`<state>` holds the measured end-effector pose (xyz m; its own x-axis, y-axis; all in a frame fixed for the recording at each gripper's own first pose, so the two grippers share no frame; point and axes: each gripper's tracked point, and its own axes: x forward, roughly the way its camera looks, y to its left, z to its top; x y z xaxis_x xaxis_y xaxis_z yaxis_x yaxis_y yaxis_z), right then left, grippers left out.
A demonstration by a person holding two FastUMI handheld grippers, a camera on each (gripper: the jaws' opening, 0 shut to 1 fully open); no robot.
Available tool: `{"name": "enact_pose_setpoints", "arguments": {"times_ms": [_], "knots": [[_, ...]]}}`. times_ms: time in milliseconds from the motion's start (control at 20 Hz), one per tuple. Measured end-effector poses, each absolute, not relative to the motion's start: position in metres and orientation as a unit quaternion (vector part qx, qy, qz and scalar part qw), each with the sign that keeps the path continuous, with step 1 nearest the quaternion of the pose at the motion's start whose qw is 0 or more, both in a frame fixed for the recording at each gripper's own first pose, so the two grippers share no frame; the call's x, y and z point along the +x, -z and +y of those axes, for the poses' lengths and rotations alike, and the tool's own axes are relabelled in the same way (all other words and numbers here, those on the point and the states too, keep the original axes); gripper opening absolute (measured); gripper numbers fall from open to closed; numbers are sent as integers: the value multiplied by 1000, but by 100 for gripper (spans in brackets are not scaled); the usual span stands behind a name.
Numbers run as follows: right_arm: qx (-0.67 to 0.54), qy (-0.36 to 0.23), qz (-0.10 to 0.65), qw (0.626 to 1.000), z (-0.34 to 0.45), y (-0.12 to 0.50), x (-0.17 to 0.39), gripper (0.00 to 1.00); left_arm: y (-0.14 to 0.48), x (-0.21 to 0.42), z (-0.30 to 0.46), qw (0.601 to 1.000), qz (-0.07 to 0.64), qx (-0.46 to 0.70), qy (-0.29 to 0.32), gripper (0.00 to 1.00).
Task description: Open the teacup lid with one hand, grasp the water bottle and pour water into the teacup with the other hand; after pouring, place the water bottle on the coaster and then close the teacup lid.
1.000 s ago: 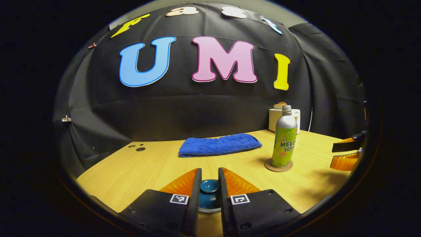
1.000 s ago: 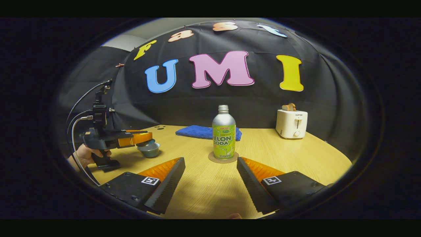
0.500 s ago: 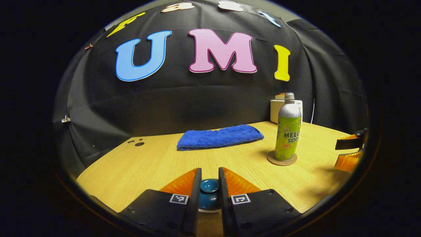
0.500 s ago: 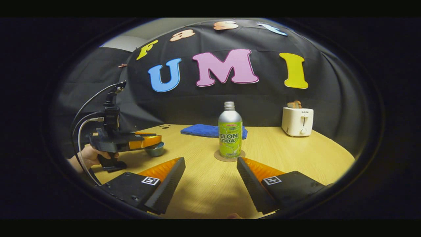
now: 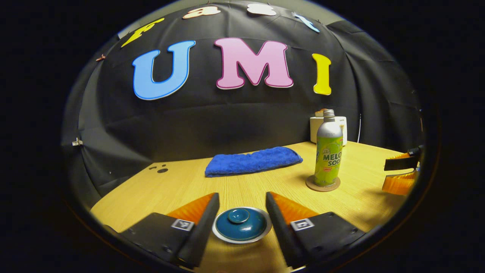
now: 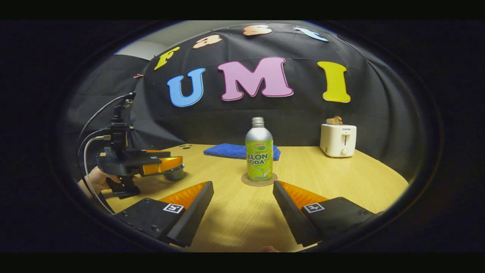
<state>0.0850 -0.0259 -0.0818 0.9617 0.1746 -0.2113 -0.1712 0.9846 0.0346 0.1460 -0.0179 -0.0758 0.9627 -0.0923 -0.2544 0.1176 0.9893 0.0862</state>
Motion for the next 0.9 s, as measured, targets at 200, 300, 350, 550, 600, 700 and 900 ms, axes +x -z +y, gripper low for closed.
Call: {"name": "enact_pose_setpoints", "arguments": {"times_ms": [200, 300, 350, 550, 600, 700, 900], "knots": [[10, -78, 94, 992, -27, 74, 82, 98, 51, 127, -16, 994, 77, 66, 45, 96], [6, -73, 78, 994, -28, 65, 82, 98, 37, 115, -15, 997, 43, 48, 34, 96], [1, -69, 69, 995, -30, 61, 83, 98, 28, 109, -15, 999, 27, 35, 31, 96], [9, -51, 55, 997, -36, 54, 91, 98, 15, 92, -20, 999, -3, 23, 25, 96], [17, -48, 52, 997, -36, 53, 94, 98, 17, 90, -24, 999, -1, 19, 29, 96], [21, -41, 40, 998, -36, 50, 98, 98, 23, 86, -29, 999, 5, -4, 31, 96], [-3, -25, 32, 999, -39, 51, 103, 98, 35, 86, -24, 999, 23, -47, 15, 96]]}}
